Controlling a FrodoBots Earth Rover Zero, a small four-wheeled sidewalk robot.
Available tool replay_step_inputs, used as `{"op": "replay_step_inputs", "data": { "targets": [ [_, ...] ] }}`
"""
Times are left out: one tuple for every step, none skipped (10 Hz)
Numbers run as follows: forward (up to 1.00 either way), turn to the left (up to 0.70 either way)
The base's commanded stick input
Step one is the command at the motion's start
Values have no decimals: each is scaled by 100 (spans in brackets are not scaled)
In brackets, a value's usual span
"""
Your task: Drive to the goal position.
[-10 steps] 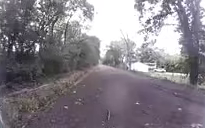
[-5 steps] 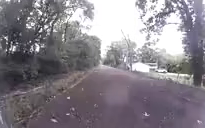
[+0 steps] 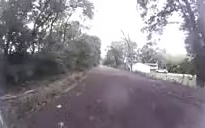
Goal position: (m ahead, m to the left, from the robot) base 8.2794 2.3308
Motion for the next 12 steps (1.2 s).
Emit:
{"op": "replay_step_inputs", "data": {
  "targets": [
    [70,0],
    [70,2],
    [70,0],
    [70,0],
    [70,0],
    [70,0],
    [70,0],
    [70,0],
    [70,0],
    [70,0],
    [70,0],
    [70,0]
  ]
}}
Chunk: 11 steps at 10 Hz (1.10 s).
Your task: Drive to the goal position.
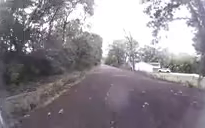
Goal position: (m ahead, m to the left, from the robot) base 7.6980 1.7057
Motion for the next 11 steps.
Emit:
{"op": "replay_step_inputs", "data": {
  "targets": [
    [70,0],
    [70,0],
    [70,0],
    [70,0],
    [70,0],
    [70,0],
    [70,0],
    [70,0],
    [70,0],
    [70,0],
    [70,0]
  ]
}}
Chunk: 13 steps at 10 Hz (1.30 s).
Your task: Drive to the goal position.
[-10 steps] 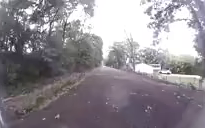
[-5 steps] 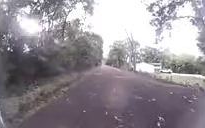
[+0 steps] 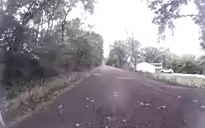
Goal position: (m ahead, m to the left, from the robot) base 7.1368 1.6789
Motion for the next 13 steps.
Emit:
{"op": "replay_step_inputs", "data": {
  "targets": [
    [70,0],
    [70,0],
    [70,0],
    [70,0],
    [70,0],
    [70,0],
    [70,0],
    [70,0],
    [70,0],
    [70,0],
    [70,0],
    [70,0],
    [70,0]
  ]
}}
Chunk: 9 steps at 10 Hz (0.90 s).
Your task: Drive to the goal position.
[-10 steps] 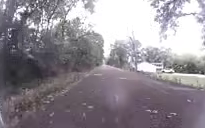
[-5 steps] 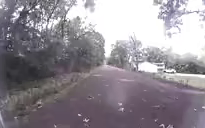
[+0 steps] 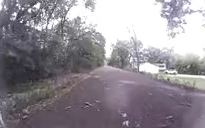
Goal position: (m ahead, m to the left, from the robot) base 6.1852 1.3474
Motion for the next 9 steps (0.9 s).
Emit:
{"op": "replay_step_inputs", "data": {
  "targets": [
    [70,0],
    [70,0],
    [70,0],
    [70,0],
    [70,0],
    [70,0],
    [70,0],
    [70,0],
    [70,0]
  ]
}}
